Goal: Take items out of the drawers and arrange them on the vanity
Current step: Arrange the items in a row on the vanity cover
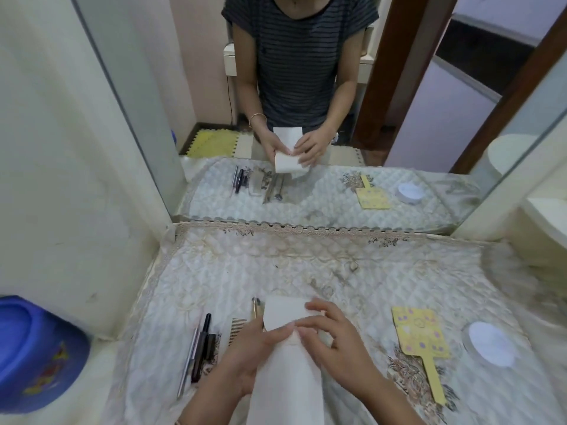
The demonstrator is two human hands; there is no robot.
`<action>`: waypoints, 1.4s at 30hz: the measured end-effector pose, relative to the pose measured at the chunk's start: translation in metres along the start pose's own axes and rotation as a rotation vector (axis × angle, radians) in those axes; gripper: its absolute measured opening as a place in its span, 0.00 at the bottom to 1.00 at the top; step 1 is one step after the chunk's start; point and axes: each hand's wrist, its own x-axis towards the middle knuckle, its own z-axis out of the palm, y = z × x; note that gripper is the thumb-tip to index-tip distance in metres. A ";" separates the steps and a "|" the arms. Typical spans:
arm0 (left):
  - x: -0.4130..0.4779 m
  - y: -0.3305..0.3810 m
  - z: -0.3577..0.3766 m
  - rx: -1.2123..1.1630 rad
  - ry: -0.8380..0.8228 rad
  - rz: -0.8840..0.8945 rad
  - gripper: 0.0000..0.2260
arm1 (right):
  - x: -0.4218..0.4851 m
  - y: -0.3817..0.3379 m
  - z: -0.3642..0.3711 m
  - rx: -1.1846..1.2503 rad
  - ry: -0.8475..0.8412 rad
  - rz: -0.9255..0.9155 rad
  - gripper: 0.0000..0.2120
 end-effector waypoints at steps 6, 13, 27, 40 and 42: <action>0.005 -0.015 0.008 0.118 0.102 0.135 0.14 | -0.008 0.012 0.008 0.564 0.046 0.455 0.20; 0.016 -0.046 0.015 0.178 0.126 0.173 0.17 | -0.017 0.029 0.009 0.739 -0.037 0.566 0.10; 0.041 -0.091 -0.054 1.733 0.302 0.431 0.36 | 0.017 0.076 0.019 0.008 0.225 0.408 0.26; 0.027 -0.100 -0.066 1.655 0.379 0.615 0.23 | -0.015 0.074 0.044 -0.008 0.139 0.321 0.45; 0.032 -0.099 -0.072 1.706 0.409 0.667 0.24 | -0.016 0.073 0.045 -0.067 0.147 0.277 0.46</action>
